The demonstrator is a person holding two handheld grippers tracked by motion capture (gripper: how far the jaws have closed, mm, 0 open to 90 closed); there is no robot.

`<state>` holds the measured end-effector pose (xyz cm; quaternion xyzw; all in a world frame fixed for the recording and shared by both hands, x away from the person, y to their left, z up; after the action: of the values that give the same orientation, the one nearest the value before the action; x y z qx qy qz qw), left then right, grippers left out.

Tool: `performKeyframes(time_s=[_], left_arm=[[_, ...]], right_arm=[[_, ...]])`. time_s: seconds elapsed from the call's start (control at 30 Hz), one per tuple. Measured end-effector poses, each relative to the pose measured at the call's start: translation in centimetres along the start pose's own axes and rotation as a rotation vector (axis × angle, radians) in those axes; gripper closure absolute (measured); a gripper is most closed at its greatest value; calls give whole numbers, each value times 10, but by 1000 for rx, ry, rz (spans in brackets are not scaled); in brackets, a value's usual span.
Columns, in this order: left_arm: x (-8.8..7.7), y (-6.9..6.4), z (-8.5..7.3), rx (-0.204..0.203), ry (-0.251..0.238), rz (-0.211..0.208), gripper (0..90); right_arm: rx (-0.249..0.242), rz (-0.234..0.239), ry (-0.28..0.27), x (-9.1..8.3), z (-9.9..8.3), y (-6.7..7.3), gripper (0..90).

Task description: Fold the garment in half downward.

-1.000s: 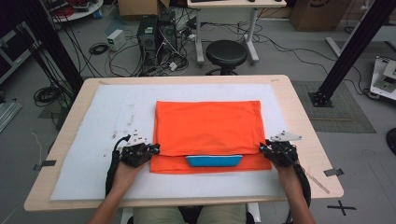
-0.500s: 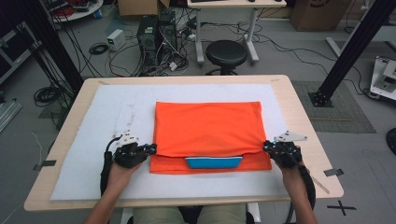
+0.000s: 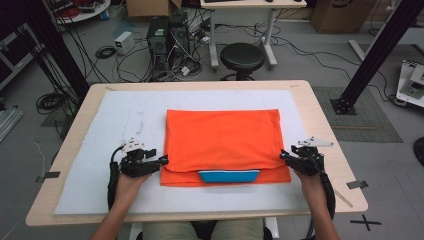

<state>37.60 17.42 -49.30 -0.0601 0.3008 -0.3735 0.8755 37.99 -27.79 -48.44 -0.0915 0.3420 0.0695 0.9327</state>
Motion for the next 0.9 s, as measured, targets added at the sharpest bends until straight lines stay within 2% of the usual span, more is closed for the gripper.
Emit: performKeyframes(time_s=[0.1,0.2,0.27,0.3,0.37,0.43,0.5,0.6,0.8,0.9], left_arm=[[8,-2,-3,-12,35,-13,396],[14,-4,-5,-5,77,2,414],[15,-5,-7,3,92,-2,516],[15,-7,-7,11,94,2,554],[15,-11,-8,28,103,-12,694],[15,-14,-9,40,105,-11,786],[13,-15,-10,36,95,-7,831],[10,-18,-13,14,87,-22,844],[2,-19,-16,-18,85,-59,844],[2,-17,-15,-13,74,-58,837]], right_arm=[[38,21,51,15,-4,1,523],[29,38,82,23,-8,6,558],[29,47,78,23,-9,8,617],[30,63,82,22,-9,8,680],[38,106,84,21,-10,11,798],[41,126,84,20,-10,11,828],[27,128,78,20,-10,9,839],[7,90,74,16,-9,6,845],[-2,83,65,2,-6,3,844],[-4,79,57,1,-6,4,841]])
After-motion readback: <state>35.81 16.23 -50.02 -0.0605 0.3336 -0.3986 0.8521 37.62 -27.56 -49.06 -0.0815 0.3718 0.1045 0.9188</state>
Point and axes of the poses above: each handheld gripper's, and its own axes: x roughly forward along the jaws, z roughly out of its top, y roughly to its left, the point moved 8 cm from there along x, roughly forward along the jaws, and after that the axes turned 11 degrees about -z, right-handed, at the moved point
